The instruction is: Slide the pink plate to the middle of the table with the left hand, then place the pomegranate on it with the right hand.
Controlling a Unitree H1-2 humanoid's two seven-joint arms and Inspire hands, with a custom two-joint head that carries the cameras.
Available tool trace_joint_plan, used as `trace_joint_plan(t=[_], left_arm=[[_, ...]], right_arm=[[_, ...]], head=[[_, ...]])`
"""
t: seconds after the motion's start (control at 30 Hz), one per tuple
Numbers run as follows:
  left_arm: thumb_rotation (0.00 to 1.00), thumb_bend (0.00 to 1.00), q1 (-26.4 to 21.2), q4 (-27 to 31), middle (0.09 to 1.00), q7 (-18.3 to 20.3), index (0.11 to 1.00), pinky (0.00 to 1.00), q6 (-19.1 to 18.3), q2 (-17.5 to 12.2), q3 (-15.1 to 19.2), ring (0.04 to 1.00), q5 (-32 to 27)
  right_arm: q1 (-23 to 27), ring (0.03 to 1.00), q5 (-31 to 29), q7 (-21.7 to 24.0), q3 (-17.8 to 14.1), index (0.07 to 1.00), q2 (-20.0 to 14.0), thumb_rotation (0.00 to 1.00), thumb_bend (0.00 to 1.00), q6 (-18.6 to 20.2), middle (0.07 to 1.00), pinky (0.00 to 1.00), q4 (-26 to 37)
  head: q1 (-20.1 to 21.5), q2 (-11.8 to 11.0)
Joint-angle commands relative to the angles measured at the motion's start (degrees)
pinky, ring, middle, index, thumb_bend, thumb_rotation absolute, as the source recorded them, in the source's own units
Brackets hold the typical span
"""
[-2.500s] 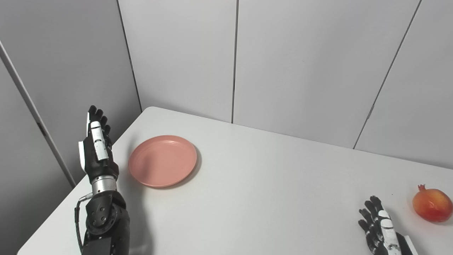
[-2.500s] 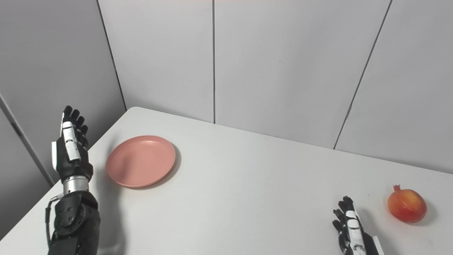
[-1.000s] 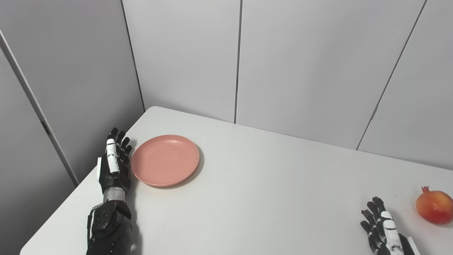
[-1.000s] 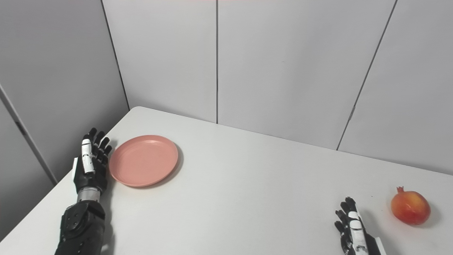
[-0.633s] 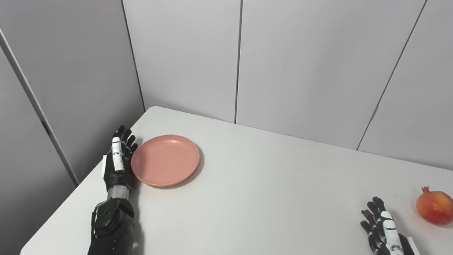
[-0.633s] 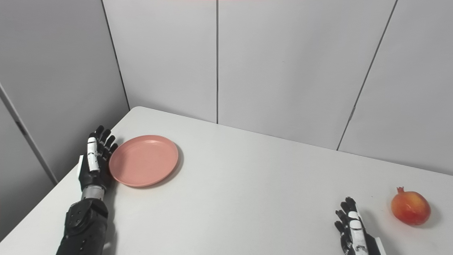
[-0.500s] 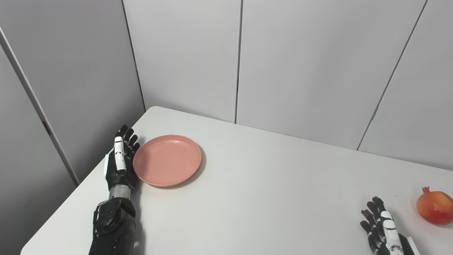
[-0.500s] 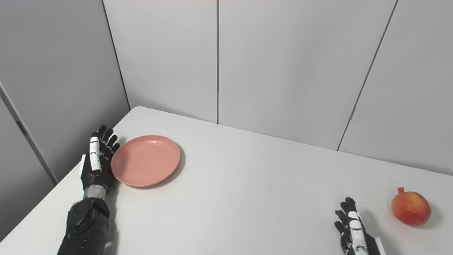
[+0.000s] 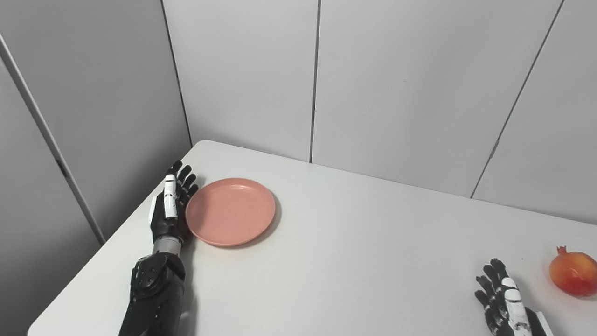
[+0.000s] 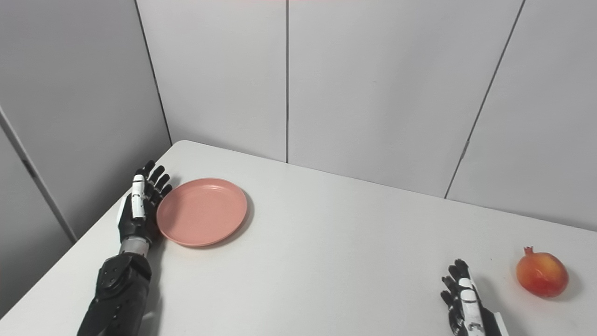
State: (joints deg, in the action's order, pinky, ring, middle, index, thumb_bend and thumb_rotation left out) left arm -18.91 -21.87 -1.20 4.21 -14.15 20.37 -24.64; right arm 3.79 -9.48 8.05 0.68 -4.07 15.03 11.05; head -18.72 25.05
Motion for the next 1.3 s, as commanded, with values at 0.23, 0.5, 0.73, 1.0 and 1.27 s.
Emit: trace_joint_plan(t=[0.23,0.5,0.73,1.0,1.27], left_arm=[[1.0,0.41,-1.05,-0.37,0.926,1.25,0.895,0.96,-2.17,1.47,-1.75,0.934,1.37],[1.0,0.39,-0.68,-0.36,0.923,2.91,0.905,0.96,-2.2,2.06,-3.49,0.929,2.01],[1.0,0.41,-0.15,1.11,0.935,3.49,0.922,0.96,-2.96,2.66,-5.19,0.929,2.81],[1.0,0.41,0.68,5.45,0.929,2.88,0.913,0.93,-6.96,4.39,-7.09,0.92,3.5],[1.0,0.39,0.93,7.05,0.922,3.87,0.901,0.93,-8.57,5.85,-8.51,0.92,4.25]], right_arm=[[1.32,1.0,0.29,0.02,0.16,0.997,0.19,1.0,0.17,-1.57,0.999,1.0,1.77],[1.33,0.995,0.44,-0.03,0.18,0.993,0.44,1.0,0.16,-1.97,0.996,1.0,1.65],[1.47,1.0,0.16,0.33,0.3,1.0,0.45,1.0,0.16,-1.93,1.0,1.0,1.53],[1.37,0.997,1.09,-0.17,0.76,0.994,0.7,1.0,0.19,-1.6,0.996,1.0,1.7],[1.29,0.987,1.77,-0.49,1.0,0.987,1.4,1.0,0.19,-1.97,0.987,1.0,1.86]], head=[[0.54,0.36],[0.97,0.75],[1.73,1.09],[2.99,1.47],[4.35,2.05]])
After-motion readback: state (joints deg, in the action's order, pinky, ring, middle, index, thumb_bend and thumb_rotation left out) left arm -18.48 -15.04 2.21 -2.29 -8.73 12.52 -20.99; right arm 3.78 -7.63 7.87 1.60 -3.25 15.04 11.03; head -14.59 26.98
